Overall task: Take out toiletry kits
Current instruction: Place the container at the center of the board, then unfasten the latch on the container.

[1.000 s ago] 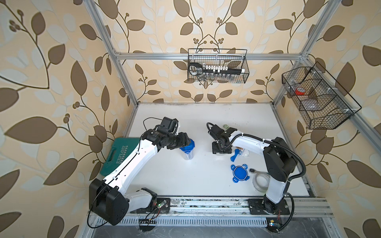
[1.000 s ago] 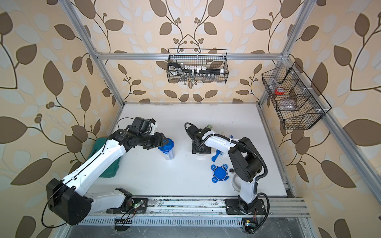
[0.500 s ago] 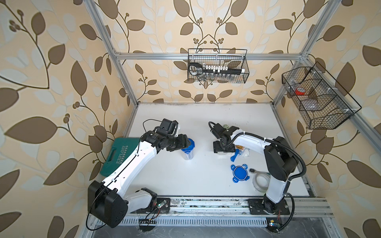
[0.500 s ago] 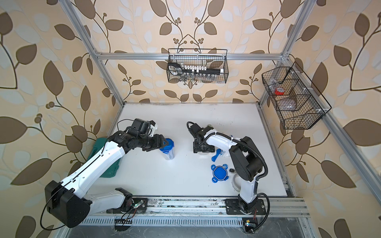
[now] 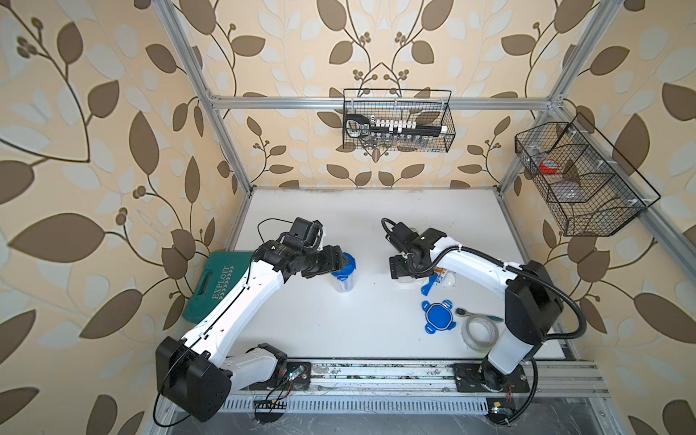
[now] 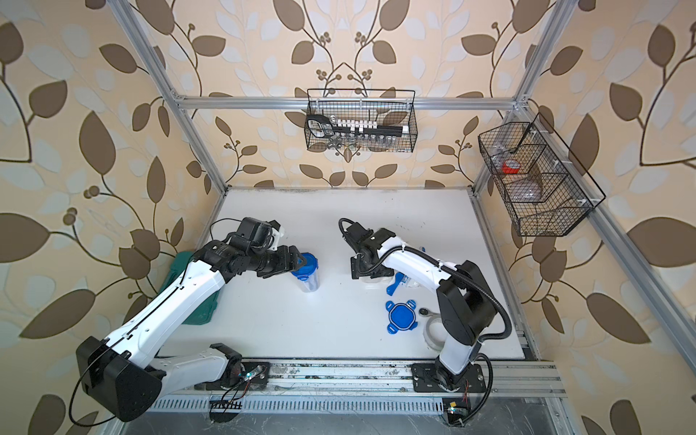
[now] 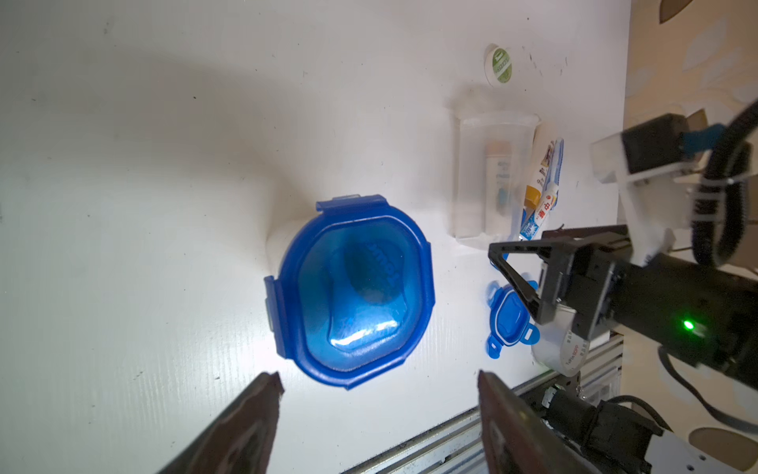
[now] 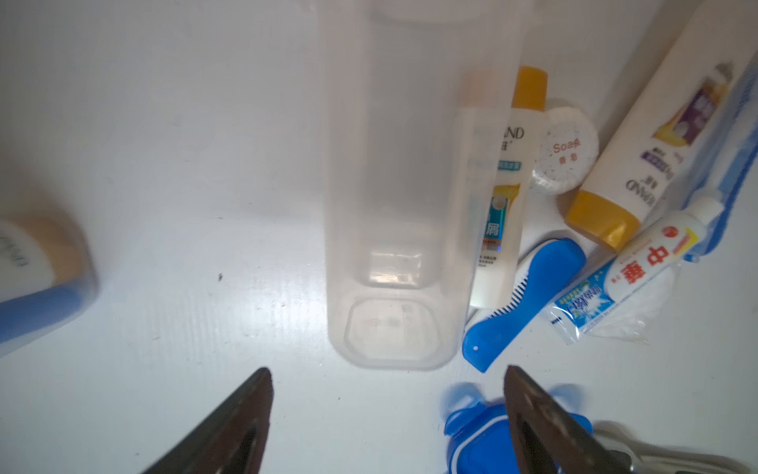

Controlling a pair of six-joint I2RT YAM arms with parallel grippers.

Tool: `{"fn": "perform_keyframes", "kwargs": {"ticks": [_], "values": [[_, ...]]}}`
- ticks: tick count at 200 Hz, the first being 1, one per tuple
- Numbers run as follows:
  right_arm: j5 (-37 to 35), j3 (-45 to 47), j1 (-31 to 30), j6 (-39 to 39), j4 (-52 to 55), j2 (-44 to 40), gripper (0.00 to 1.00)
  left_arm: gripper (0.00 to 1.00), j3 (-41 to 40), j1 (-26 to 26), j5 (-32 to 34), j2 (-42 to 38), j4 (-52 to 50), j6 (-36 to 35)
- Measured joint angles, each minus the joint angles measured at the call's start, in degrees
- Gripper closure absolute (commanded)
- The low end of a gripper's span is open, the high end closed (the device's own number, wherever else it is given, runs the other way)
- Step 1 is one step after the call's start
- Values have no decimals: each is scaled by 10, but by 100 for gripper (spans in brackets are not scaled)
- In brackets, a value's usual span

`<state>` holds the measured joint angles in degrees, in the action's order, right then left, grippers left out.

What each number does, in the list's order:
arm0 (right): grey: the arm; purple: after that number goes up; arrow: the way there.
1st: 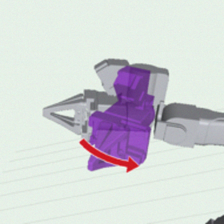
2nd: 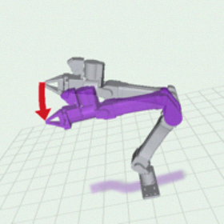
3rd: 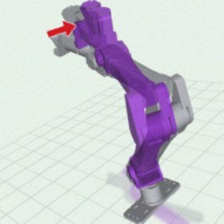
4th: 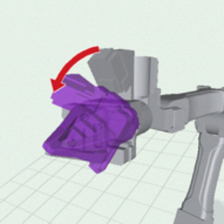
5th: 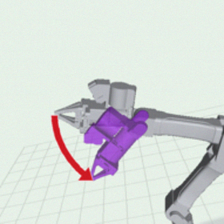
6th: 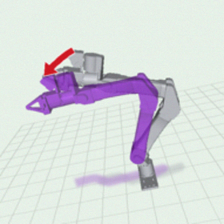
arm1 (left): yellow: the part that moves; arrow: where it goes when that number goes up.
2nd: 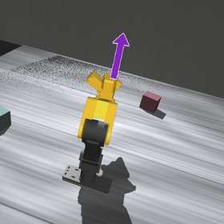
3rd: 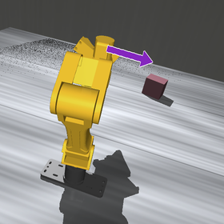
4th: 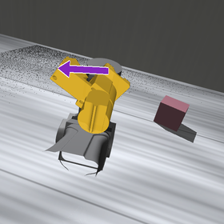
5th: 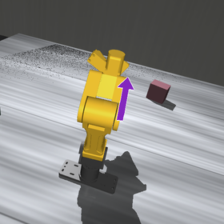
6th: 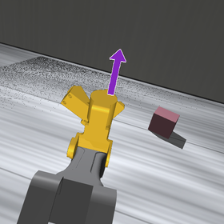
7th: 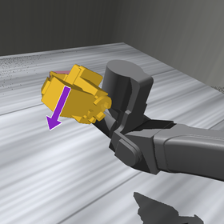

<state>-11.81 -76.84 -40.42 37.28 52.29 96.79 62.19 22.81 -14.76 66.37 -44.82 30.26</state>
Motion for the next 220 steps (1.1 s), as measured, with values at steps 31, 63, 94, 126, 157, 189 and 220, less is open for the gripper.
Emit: {"fn": "perform_keyframes", "kwargs": {"ticks": [31,63,94,126,157,189,220], "values": [[54,23,-23,-3,-80,-115,57,26,0,-10,18,-32,0,2],[206,158,0,52,-301,-229,73,32,6,-52,-30,14,1,7],[362,247,7,141,-527,-166,73,35,6,-89,-101,75,6,9],[452,281,16,193,-642,-107,72,37,5,-104,-127,94,9,9],[502,296,45,238,-741,-77,69,37,5,-105,-135,106,9,7],[529,296,52,258,-788,-39,67,38,4,-105,-142,122,9,2],[542,296,56,265,-809,-18,63,39,2,-105,-156,122,11,-3]]}}
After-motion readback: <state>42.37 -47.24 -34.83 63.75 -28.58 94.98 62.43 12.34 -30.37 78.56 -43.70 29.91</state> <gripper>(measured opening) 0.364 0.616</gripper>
